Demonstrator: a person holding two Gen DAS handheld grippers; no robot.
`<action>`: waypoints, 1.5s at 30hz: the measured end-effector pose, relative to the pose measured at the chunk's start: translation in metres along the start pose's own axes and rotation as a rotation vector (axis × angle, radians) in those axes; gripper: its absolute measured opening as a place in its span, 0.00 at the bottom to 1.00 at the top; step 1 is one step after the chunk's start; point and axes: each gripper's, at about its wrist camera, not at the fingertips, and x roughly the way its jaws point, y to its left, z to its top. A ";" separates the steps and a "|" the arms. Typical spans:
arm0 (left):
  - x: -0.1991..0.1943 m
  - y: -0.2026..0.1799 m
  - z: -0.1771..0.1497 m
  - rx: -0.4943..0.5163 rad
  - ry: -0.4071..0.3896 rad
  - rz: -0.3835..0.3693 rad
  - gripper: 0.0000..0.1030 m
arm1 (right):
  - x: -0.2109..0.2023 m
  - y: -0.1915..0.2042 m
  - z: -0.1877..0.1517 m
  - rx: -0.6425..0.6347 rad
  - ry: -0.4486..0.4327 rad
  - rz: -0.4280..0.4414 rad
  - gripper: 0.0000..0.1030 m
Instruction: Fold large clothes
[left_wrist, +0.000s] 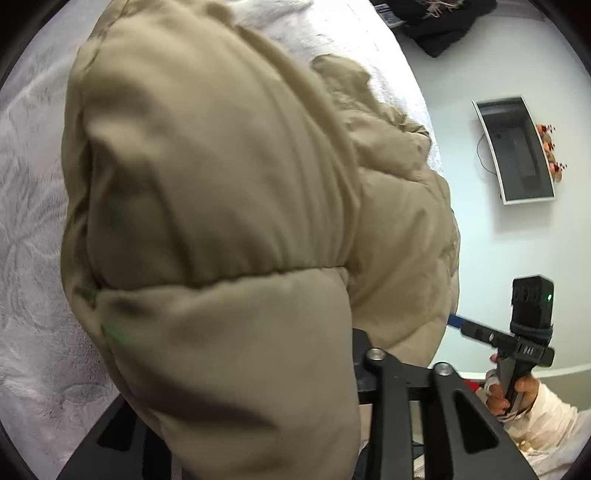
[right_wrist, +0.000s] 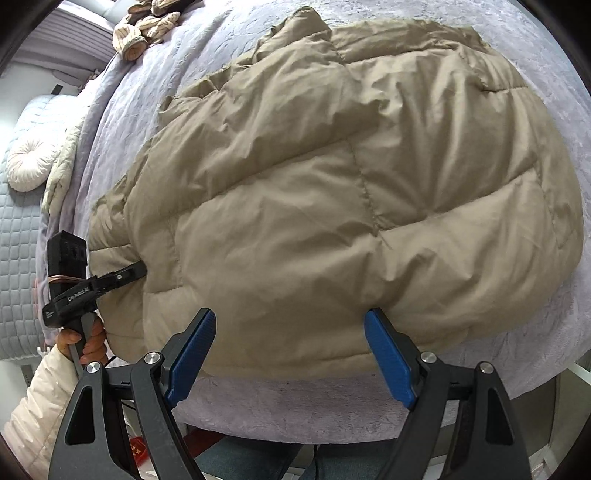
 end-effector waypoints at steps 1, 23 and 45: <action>-0.002 -0.004 0.000 0.005 -0.005 -0.001 0.31 | -0.003 0.001 0.001 -0.003 -0.012 0.001 0.82; 0.013 -0.260 0.017 0.097 -0.026 0.015 0.25 | 0.069 -0.024 0.079 -0.025 -0.041 0.297 0.08; 0.161 -0.385 0.024 0.225 0.076 0.239 0.53 | -0.016 -0.207 0.064 0.199 -0.073 0.284 0.06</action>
